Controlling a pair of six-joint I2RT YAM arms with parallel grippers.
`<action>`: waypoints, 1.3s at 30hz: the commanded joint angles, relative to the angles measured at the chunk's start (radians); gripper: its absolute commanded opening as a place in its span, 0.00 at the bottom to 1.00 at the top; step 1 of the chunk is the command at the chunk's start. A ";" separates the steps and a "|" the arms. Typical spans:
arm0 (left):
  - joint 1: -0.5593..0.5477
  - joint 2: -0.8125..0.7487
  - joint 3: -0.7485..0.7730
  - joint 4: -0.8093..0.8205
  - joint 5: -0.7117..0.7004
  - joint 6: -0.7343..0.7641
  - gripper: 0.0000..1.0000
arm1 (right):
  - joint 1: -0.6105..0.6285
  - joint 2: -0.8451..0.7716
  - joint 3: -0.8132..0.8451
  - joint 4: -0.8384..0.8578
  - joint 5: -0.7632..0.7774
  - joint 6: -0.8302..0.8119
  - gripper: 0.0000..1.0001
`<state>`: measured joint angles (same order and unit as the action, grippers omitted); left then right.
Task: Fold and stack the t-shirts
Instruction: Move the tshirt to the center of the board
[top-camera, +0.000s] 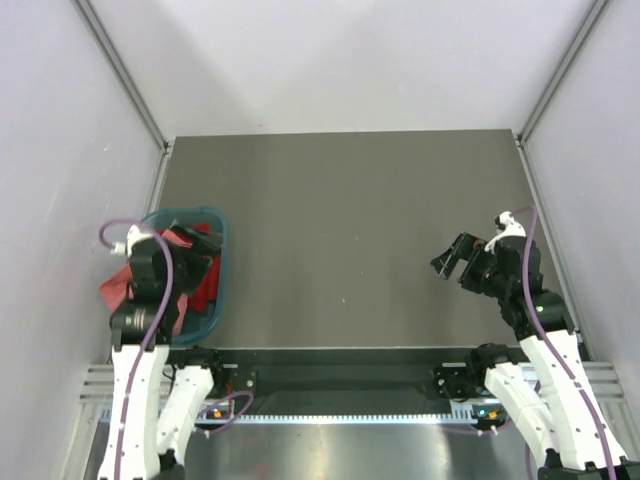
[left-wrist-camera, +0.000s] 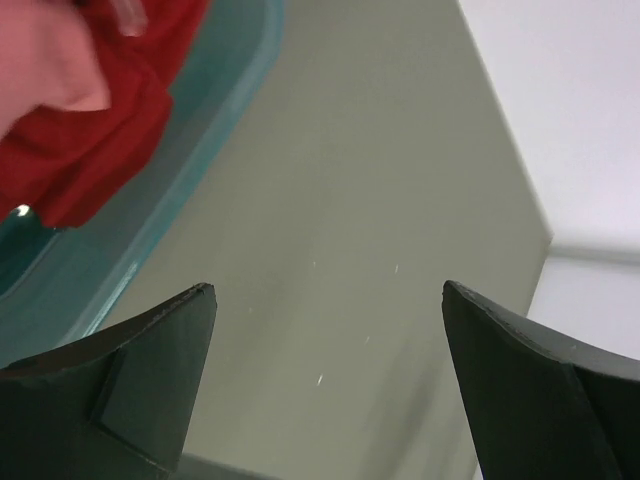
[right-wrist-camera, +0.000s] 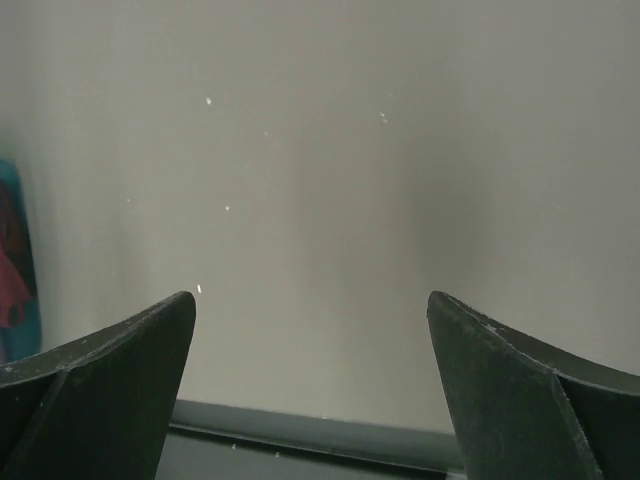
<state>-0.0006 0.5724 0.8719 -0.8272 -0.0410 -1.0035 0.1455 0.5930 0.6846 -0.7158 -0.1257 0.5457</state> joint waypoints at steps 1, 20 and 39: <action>0.005 0.147 0.110 -0.058 0.234 0.233 0.99 | -0.011 0.045 0.145 -0.109 0.069 0.011 1.00; 0.151 0.791 0.495 -0.305 -0.322 0.155 0.84 | -0.009 0.355 0.246 -0.255 -0.183 -0.096 1.00; 0.363 0.940 0.619 -0.216 -0.130 0.213 0.00 | -0.009 0.482 0.403 -0.235 -0.192 -0.130 1.00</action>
<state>0.3664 1.6260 1.4143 -1.0756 -0.2478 -0.8307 0.1455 1.0908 1.0325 -0.9661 -0.3031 0.4263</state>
